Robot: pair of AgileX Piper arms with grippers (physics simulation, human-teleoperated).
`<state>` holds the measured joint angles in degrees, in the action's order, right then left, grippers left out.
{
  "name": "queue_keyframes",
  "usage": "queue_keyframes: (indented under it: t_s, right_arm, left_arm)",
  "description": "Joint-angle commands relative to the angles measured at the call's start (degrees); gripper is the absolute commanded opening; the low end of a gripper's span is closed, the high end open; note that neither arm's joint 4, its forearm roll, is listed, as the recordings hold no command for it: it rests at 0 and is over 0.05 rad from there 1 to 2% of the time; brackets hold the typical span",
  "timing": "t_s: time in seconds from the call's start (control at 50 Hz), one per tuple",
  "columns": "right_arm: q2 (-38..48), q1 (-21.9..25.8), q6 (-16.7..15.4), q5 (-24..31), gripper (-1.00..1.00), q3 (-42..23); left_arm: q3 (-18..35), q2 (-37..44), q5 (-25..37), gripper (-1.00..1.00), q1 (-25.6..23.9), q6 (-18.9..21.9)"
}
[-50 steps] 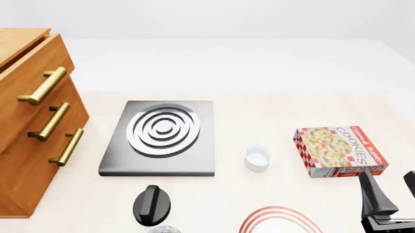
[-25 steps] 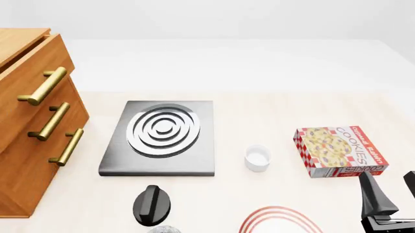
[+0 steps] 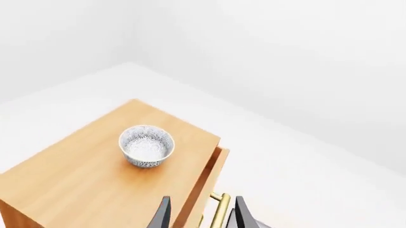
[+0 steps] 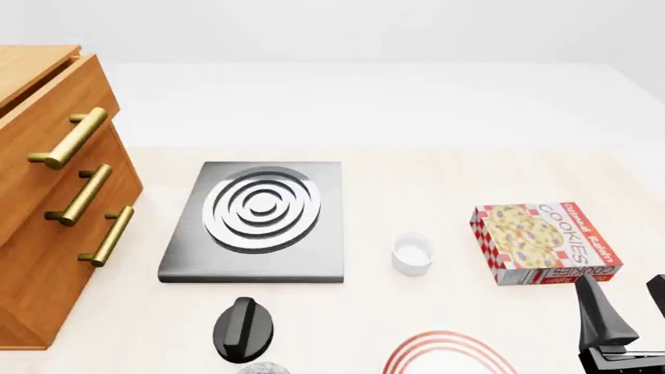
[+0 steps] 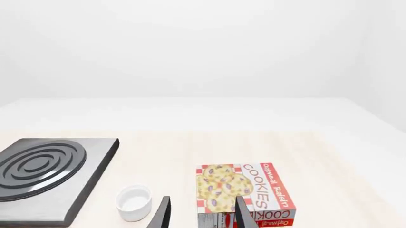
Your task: Pick the akita bowl on the wooden cabinet and place it on the plate.
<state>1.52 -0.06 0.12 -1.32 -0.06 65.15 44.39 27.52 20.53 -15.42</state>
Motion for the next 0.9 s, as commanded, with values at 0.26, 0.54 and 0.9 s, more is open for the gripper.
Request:
queue_keyframes:
  t_s: [0.26,0.54,0.9]
  right_arm:
    - [0.00,-0.01,0.00,0.00,1.00,0.00]
    - [0.02,0.02,0.00,-0.01,1.00,0.00]
    - [0.00,0.01,-0.01,0.00,1.00,0.00]
  left_arm:
    - [5.12,9.02,-1.28,1.00,9.11,-4.68]
    - [6.55,13.59,-3.56,1.00,12.19,-5.41]
    - [9.03,17.61,-4.65,1.00,15.63,-6.17]
